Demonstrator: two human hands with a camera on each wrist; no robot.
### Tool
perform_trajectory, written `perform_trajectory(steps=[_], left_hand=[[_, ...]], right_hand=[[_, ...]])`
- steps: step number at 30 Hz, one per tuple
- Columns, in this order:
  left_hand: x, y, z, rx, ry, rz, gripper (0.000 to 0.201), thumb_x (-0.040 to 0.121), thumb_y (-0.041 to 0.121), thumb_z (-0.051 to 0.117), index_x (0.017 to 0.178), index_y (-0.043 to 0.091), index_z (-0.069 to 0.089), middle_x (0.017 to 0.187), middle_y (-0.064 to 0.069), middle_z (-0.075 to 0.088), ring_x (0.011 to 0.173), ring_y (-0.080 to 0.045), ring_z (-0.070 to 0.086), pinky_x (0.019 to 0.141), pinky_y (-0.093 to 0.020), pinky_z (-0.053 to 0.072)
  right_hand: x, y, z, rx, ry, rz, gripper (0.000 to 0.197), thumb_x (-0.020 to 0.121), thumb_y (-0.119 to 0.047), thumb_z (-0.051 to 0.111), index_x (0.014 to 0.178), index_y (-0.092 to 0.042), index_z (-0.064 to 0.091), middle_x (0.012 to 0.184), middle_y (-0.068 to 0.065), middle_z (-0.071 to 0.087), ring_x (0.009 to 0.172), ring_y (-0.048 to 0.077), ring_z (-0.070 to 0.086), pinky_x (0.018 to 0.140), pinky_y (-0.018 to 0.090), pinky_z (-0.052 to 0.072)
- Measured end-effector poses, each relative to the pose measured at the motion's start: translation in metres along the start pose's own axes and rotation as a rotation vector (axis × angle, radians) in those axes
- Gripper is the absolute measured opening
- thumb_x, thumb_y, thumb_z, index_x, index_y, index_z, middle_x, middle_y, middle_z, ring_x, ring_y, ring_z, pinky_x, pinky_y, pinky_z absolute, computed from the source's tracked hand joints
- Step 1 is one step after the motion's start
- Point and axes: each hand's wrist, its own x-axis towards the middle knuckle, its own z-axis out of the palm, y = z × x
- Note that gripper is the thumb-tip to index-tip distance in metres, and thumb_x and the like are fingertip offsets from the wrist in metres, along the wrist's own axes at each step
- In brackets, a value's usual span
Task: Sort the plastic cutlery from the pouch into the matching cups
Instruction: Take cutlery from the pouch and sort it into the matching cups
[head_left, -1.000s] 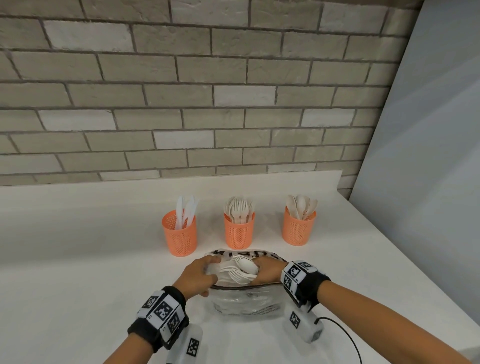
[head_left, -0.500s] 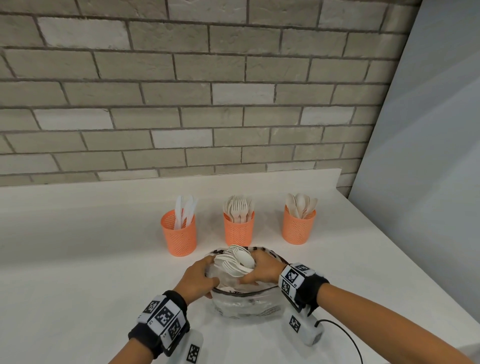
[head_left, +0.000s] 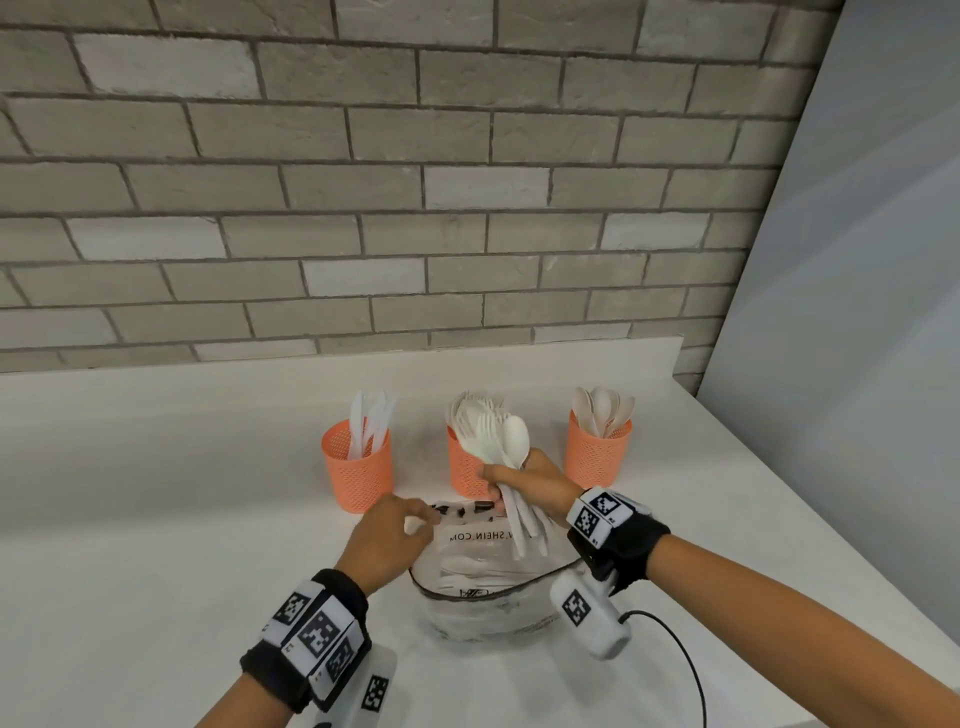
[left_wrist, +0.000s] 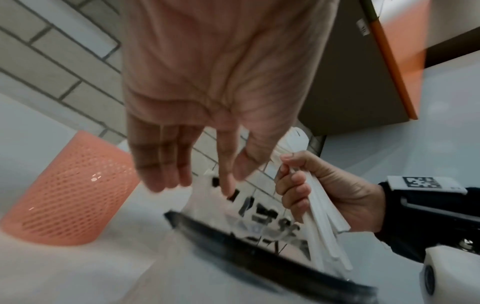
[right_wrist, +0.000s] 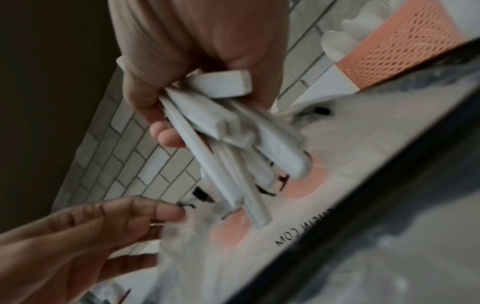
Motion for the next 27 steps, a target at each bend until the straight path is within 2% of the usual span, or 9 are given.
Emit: perform_trajectory(steps=[2, 4, 7, 11, 16, 17, 20, 23, 27], left_hand=[[0.000, 0.013, -0.005, -0.167, 0.171, 0.065, 0.018, 0.091, 0.009, 0.053, 0.089, 0.021, 0.066, 0.101, 0.002, 0.062, 0.089, -0.013, 0.055, 0.075, -0.016, 0.040], [0.002, 0.028, -0.009, -0.460, 0.217, 0.034, 0.023, 0.093, 0.007, 0.049, 0.082, 0.020, 0.065, 0.093, 0.003, 0.065, 0.082, -0.012, 0.057, 0.073, -0.019, 0.045], [0.008, 0.046, -0.008, -0.918, 0.090, -0.146, 0.022, 0.097, 0.012, 0.042, 0.094, 0.008, 0.063, 0.094, -0.010, 0.065, 0.084, -0.019, 0.061, 0.075, -0.026, 0.051], [0.020, 0.058, 0.004, -1.386, -0.184, -0.431, 0.033, 0.099, 0.025, 0.036, 0.107, -0.001, 0.055, 0.107, -0.020, 0.061, 0.095, -0.028, 0.060, 0.084, -0.038, 0.049], [0.028, 0.074, 0.021, -1.569, -0.354, -0.575, 0.049, 0.099, 0.036, 0.031, 0.114, -0.005, 0.051, 0.109, -0.026, 0.058, 0.097, -0.035, 0.058, 0.091, -0.045, 0.047], [0.029, 0.080, 0.023, -1.604, -0.354, -0.575, 0.048, 0.099, 0.036, 0.031, 0.114, -0.005, 0.052, 0.105, -0.024, 0.058, 0.094, -0.034, 0.058, 0.086, -0.044, 0.051], [0.033, 0.093, 0.034, -1.617, -0.300, -0.584, 0.039, 0.101, 0.026, 0.032, 0.107, -0.005, 0.054, 0.086, -0.020, 0.061, 0.072, -0.028, 0.063, 0.054, -0.037, 0.060], [0.033, 0.101, 0.043, -1.542, -0.273, -0.562, 0.025, 0.097, 0.006, 0.037, 0.085, -0.002, 0.057, 0.069, -0.014, 0.057, 0.049, -0.022, 0.063, 0.045, -0.029, 0.056], [0.036, 0.113, 0.037, -1.569, -0.282, -0.562, 0.031, 0.099, 0.009, 0.032, 0.088, -0.003, 0.058, 0.064, -0.016, 0.070, 0.074, -0.028, 0.060, 0.049, -0.033, 0.057]], right_hand=[[0.000, -0.008, -0.002, 0.066, 0.046, -0.023, 0.011, 0.088, -0.012, 0.062, 0.077, -0.010, 0.060, 0.047, -0.004, 0.056, 0.040, 0.008, 0.053, 0.047, 0.021, 0.050], [0.002, -0.018, -0.002, 0.106, 0.091, -0.063, 0.015, 0.088, -0.014, 0.061, 0.073, -0.011, 0.059, 0.044, -0.006, 0.052, 0.039, 0.007, 0.049, 0.047, 0.020, 0.047], [0.006, -0.033, 0.000, 0.197, 0.172, -0.118, 0.012, 0.086, -0.011, 0.063, 0.074, -0.009, 0.059, 0.041, -0.006, 0.049, 0.038, 0.007, 0.046, 0.045, 0.020, 0.043], [0.007, -0.051, 0.005, 0.300, 0.320, -0.224, 0.020, 0.082, -0.003, 0.063, 0.065, -0.009, 0.055, 0.040, -0.005, 0.045, 0.035, 0.007, 0.042, 0.042, 0.020, 0.040], [0.002, -0.049, 0.012, 0.292, 0.453, -0.294, 0.026, 0.080, -0.001, 0.064, 0.057, -0.006, 0.052, 0.040, -0.001, 0.045, 0.035, 0.008, 0.045, 0.041, 0.018, 0.041], [0.001, -0.047, 0.014, 0.290, 0.479, -0.299, 0.025, 0.080, -0.001, 0.064, 0.058, -0.006, 0.052, 0.040, -0.001, 0.046, 0.034, 0.008, 0.045, 0.041, 0.018, 0.041], [0.002, -0.042, 0.016, 0.274, 0.563, -0.346, 0.024, 0.077, 0.004, 0.065, 0.058, -0.005, 0.053, 0.036, -0.005, 0.048, 0.033, 0.006, 0.047, 0.040, 0.016, 0.042], [0.004, -0.042, 0.014, 0.294, 0.595, -0.405, 0.021, 0.075, 0.007, 0.067, 0.063, -0.006, 0.056, 0.039, -0.008, 0.054, 0.039, 0.004, 0.054, 0.044, 0.018, 0.046], [0.001, -0.035, 0.010, 0.259, 0.610, -0.422, 0.023, 0.073, 0.006, 0.069, 0.071, -0.015, 0.060, 0.059, -0.008, 0.065, 0.057, 0.002, 0.065, 0.058, 0.021, 0.052]])
